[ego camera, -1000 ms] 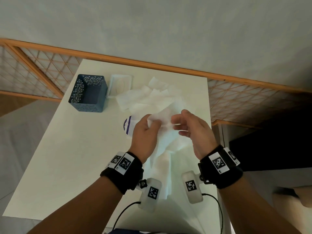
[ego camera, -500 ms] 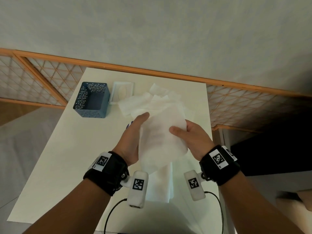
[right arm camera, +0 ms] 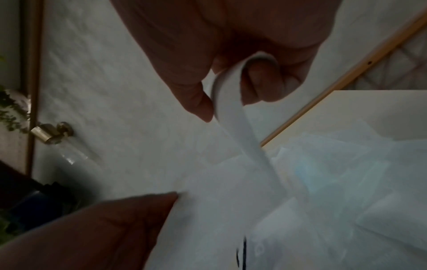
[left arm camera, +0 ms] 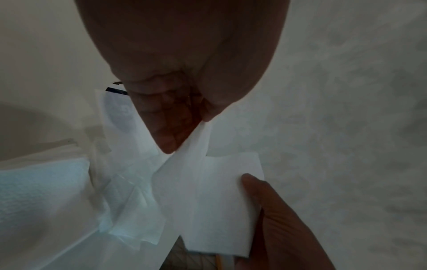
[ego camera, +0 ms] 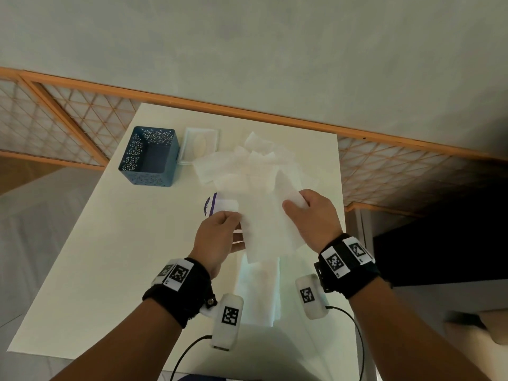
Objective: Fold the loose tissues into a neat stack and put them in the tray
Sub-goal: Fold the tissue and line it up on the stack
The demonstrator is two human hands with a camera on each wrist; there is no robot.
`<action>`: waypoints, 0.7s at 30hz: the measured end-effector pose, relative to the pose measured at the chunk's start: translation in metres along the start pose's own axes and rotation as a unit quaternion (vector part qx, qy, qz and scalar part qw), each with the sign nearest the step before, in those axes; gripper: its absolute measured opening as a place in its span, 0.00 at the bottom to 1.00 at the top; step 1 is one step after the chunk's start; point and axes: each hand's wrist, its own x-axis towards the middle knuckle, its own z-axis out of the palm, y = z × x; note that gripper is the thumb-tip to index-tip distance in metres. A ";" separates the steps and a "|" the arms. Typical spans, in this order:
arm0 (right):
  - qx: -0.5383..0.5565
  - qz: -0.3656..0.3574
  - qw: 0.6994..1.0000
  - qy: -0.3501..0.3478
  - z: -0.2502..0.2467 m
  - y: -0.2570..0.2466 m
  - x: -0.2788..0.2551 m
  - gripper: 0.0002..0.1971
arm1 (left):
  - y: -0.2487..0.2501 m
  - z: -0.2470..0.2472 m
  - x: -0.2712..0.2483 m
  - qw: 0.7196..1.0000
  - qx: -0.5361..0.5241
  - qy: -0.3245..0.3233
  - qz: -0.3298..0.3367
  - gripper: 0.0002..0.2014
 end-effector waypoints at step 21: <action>-0.093 -0.125 0.987 -0.049 0.055 -0.004 -0.038 0.06 | -0.005 0.024 0.001 0.998 -0.051 -0.012 0.029 0.16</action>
